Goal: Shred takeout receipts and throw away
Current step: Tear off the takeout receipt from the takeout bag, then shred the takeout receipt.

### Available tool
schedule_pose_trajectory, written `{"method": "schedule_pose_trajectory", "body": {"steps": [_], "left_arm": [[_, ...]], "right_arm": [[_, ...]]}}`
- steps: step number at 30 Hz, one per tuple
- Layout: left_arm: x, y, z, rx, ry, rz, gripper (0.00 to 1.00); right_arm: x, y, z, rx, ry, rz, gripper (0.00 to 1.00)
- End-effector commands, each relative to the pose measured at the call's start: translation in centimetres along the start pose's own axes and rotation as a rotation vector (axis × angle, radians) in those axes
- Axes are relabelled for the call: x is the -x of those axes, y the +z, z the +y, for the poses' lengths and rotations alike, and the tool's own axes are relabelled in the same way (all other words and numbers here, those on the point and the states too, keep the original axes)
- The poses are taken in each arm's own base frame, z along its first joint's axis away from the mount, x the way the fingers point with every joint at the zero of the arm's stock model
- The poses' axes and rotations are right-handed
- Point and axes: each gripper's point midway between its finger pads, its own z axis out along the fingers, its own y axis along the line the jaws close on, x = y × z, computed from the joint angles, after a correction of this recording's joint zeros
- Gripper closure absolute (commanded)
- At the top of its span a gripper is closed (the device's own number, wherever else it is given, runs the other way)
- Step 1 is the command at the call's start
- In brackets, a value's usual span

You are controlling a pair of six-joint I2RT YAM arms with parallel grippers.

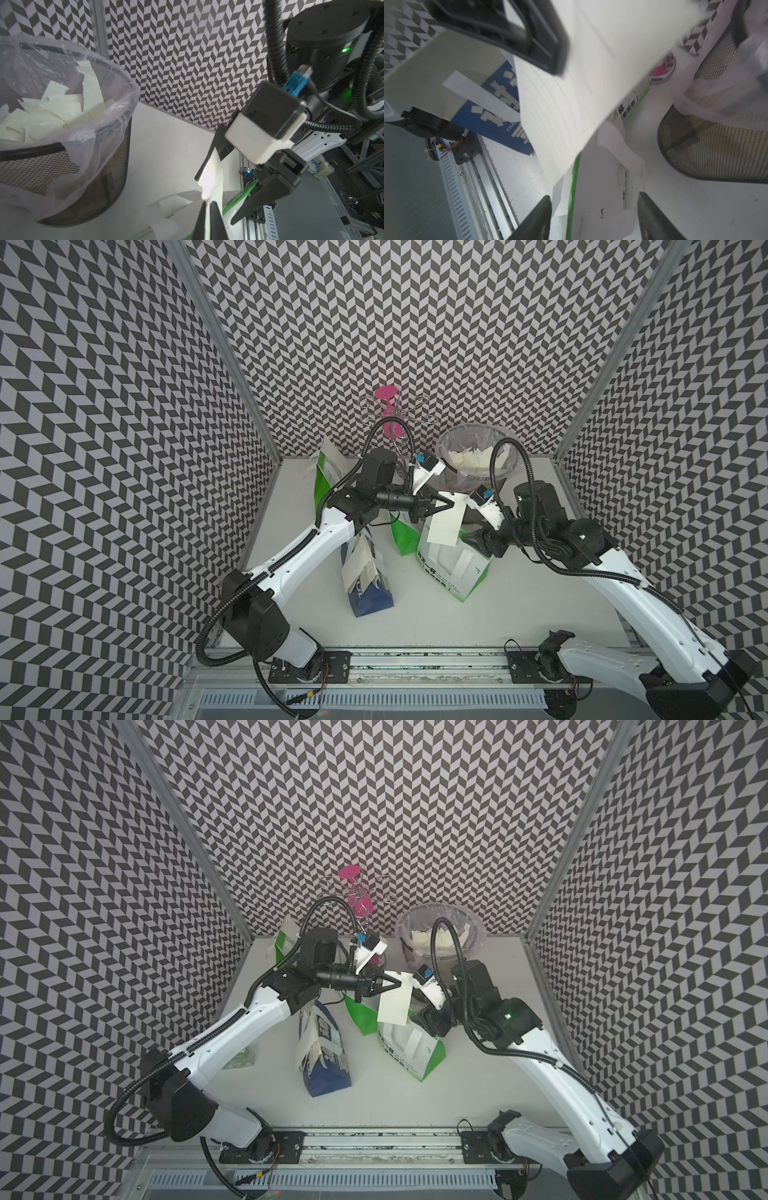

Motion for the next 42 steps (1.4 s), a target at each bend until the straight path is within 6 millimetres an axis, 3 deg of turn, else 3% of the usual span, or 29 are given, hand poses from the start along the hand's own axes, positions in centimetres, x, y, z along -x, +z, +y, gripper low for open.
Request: {"method": "schedule_pose_trajectory", "body": {"steps": [1, 6, 11, 16, 25, 34, 39, 42], "left_arm": [[1.1, -0.8, 0.2, 0.035, 0.052, 0.011, 1.0], [3.7, -1.7, 0.8, 0.071, 0.127, -0.012, 1.0], [6.2, -1.7, 1.2, 0.07, 0.207, -0.027, 1.0], [8.4, -1.5, 1.5, 0.049, 0.291, -0.056, 1.0], [10.5, -0.9, 2.5, -0.014, 0.345, -0.085, 1.0], [10.5, -0.7, 3.6, -0.035, 0.345, -0.085, 1.0], [10.6, -0.7, 3.7, -0.044, 0.345, -0.089, 1.0], [10.7, -0.7, 3.7, -0.046, 0.347, -0.093, 1.0]], "right_arm": [[4.9, -2.5, 1.3, 0.041, -0.057, -0.163, 0.34], [8.9, -4.5, 1.0, 0.035, -0.088, -0.291, 0.3], [13.0, -7.0, -1.2, 0.133, -0.064, -0.445, 0.31], [15.1, -7.8, -3.1, 0.249, -0.055, -0.527, 0.35], [17.1, -5.7, -5.3, 0.319, -0.083, -0.545, 0.41], [18.3, -4.4, -6.7, 0.363, -0.082, -0.549, 0.71], [18.2, -3.3, -7.6, 0.357, -0.072, -0.521, 0.8], [17.9, -2.9, -7.8, 0.358, -0.065, -0.51, 0.81]]}}
